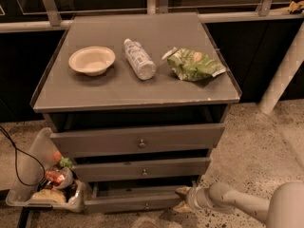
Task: Open bottom drawer
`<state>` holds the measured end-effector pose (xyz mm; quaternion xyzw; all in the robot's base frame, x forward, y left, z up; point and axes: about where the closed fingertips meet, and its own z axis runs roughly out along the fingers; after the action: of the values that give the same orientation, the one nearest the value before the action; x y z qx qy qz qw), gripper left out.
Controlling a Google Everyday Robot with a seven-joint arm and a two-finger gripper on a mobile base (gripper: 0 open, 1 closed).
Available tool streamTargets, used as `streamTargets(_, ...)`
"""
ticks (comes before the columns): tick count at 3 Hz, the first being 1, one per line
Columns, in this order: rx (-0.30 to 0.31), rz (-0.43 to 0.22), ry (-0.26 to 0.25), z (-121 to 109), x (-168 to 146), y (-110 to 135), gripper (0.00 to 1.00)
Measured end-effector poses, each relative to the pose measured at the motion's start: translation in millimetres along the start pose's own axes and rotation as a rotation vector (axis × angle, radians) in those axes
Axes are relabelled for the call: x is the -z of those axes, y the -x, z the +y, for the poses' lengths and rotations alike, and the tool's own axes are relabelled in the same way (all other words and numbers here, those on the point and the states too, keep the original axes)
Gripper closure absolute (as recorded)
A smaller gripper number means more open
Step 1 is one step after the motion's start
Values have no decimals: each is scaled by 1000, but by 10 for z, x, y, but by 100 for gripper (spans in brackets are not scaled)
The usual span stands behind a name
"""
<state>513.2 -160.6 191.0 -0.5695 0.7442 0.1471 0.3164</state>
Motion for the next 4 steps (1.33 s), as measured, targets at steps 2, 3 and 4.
streamTargets(2,0,0,0,1,-1,1,0)
streamTargets(3,7,44,1,81,-92,35,0)
streamTargets(4,20,110,5,227,-300,57,0)
